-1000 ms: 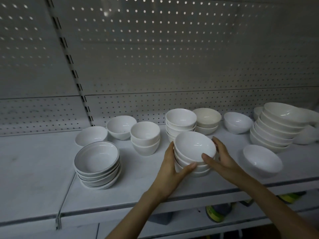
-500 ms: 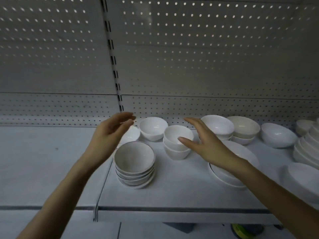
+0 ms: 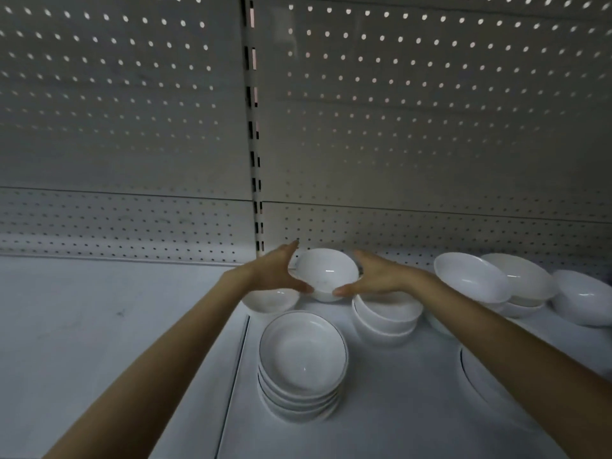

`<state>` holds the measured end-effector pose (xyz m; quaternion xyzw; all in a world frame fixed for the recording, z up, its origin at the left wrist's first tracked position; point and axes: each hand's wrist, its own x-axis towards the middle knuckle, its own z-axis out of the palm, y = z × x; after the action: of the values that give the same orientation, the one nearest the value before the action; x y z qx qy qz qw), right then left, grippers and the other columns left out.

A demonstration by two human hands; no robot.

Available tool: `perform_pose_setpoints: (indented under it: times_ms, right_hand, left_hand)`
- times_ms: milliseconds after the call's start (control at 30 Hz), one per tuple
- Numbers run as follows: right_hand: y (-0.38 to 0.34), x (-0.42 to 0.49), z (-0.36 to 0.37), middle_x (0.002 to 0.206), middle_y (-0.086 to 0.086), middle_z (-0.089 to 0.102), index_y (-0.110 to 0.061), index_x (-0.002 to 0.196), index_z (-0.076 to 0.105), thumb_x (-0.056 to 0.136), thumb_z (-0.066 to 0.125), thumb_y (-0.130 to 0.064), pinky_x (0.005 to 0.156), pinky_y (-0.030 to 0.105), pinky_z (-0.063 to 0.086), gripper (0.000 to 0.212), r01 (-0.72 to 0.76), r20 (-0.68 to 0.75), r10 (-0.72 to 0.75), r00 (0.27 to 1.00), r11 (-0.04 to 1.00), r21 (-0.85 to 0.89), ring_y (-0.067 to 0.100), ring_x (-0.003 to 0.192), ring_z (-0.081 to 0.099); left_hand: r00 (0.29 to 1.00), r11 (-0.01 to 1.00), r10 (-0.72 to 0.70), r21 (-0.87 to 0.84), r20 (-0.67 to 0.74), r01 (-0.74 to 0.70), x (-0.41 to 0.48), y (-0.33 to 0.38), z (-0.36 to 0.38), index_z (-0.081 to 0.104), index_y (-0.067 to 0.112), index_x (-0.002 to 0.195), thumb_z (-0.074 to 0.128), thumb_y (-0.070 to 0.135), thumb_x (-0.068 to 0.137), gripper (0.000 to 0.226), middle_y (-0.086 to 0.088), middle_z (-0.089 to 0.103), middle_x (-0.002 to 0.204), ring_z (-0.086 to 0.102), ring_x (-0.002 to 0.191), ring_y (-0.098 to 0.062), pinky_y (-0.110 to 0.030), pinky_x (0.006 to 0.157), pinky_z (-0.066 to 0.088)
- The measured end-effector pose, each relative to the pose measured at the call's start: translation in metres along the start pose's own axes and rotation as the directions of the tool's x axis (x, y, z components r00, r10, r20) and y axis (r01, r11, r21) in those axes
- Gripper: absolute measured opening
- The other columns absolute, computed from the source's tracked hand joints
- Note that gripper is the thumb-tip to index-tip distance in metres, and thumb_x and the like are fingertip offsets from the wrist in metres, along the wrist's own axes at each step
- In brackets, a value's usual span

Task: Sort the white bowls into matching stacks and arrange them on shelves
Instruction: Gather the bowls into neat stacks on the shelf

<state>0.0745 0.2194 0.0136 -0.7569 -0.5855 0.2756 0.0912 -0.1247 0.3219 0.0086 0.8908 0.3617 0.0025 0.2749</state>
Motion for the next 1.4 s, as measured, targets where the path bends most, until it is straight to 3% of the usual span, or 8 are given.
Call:
perform_pose_setpoints:
  times_ms: [133, 300, 433, 567, 833, 1000, 1267, 1400]
  right_hand:
    - [0.009, 0.032, 0.004, 0.134, -0.009, 0.046, -0.03, 0.138, 0.032, 0.044, 0.081, -0.066, 0.104, 0.039, 0.039, 0.112, -0.047, 0.089, 0.048, 0.995, 0.999, -0.007, 0.016, 0.121, 0.046]
    - [0.02, 0.073, 0.006, 0.144, -0.011, 0.037, -0.03, 0.144, 0.022, 0.015, 0.073, -0.084, 0.107, 0.039, 0.037, 0.149, -0.113, 0.224, 0.15, 0.963, 0.979, -0.168, 0.017, 0.128, 0.04]
    - [0.028, 0.079, 0.01, 0.133, -0.015, 0.048, -0.038, 0.136, 0.034, 0.02, 0.078, -0.078, 0.104, 0.039, 0.04, 0.13, -0.073, 0.18, 0.083, 0.98, 0.996, -0.06, 0.014, 0.121, 0.047]
    - [0.024, 0.069, 0.005, 0.128, -0.012, 0.052, -0.033, 0.133, 0.039, 0.025, 0.078, -0.077, 0.1, 0.04, 0.044, 0.123, -0.04, 0.091, 0.038, 0.995, 0.999, 0.028, 0.014, 0.116, 0.05]
    - [0.0, 0.044, -0.012, 0.138, -0.008, 0.044, -0.025, 0.14, 0.032, 0.054, 0.09, -0.024, 0.111, 0.036, 0.032, 0.104, 0.156, 0.063, -0.168, 0.984, 0.975, 0.158, 0.013, 0.128, 0.04]
    - [-0.013, 0.022, -0.03, 0.14, -0.007, 0.04, -0.033, 0.136, 0.033, 0.04, 0.086, -0.048, 0.111, 0.038, 0.031, 0.111, 0.295, -0.13, -0.275, 0.953, 0.94, 0.17, 0.012, 0.131, 0.035]
    - [-0.011, -0.056, -0.041, 0.14, -0.01, 0.032, -0.035, 0.138, 0.022, 0.048, 0.086, -0.049, 0.107, 0.039, 0.038, 0.112, 0.429, -0.346, -0.337, 0.875, 0.872, 0.236, 0.008, 0.13, 0.035]
    - [0.006, -0.104, -0.045, 0.137, -0.019, 0.03, -0.043, 0.135, 0.019, 0.057, 0.089, -0.031, 0.096, 0.016, 0.038, 0.105, 0.443, -0.402, -0.314, 0.86, 0.85, 0.284, -0.004, 0.122, 0.035]
  left_hand:
    - [0.985, 0.997, -0.067, 0.036, 0.157, 0.062, 0.03, -0.005, 0.006, 0.01, 0.012, 0.148, 0.081, 0.048, 0.066, 0.115, -0.008, 0.029, 0.153, 0.032, 0.136, -0.029, -0.045, 0.113, 0.028]
    - [0.984, 0.998, -0.038, 0.045, 0.175, 0.031, 0.044, -0.01, 0.011, 0.025, 0.021, 0.141, 0.078, 0.065, 0.049, 0.115, 0.001, 0.047, 0.138, 0.046, 0.124, -0.025, -0.048, 0.108, 0.034]
    - [0.993, 1.0, -0.016, -0.002, 0.113, 0.016, 0.048, -0.018, 0.017, 0.032, 0.025, 0.136, 0.071, 0.077, 0.028, 0.126, 0.003, 0.051, 0.132, 0.05, 0.117, -0.023, -0.046, 0.101, 0.043]
    - [1.0, 0.999, 0.006, -0.04, 0.031, -0.005, 0.04, -0.011, 0.012, 0.033, 0.018, 0.138, 0.087, 0.052, 0.049, 0.109, 0.0, 0.051, 0.133, 0.049, 0.117, -0.023, -0.038, 0.099, 0.044]
    - [0.99, 0.987, 0.074, -0.131, -0.119, -0.09, 0.025, -0.006, -0.001, 0.035, 0.015, 0.138, 0.088, 0.033, 0.06, 0.096, -0.002, 0.053, 0.132, 0.049, 0.109, -0.015, -0.023, 0.088, 0.041]
    - [0.96, 0.965, 0.126, -0.194, -0.248, -0.177, 0.005, 0.007, -0.02, 0.037, 0.02, 0.138, 0.088, 0.038, 0.057, 0.097, 0.006, 0.054, 0.127, 0.051, 0.107, -0.008, -0.021, 0.089, 0.042]
    - [0.873, 0.892, 0.285, -0.224, -0.397, -0.393, -0.042, 0.052, -0.029, 0.034, 0.032, 0.136, 0.089, 0.038, 0.054, 0.1, 0.02, 0.047, 0.127, 0.05, 0.106, 0.012, 0.003, 0.081, 0.038]
    - [0.837, 0.855, 0.373, -0.203, -0.399, -0.478, -0.056, 0.085, -0.021, 0.027, 0.035, 0.136, 0.089, 0.029, 0.058, 0.1, 0.028, 0.041, 0.124, 0.044, 0.109, 0.021, 0.002, 0.084, 0.038]
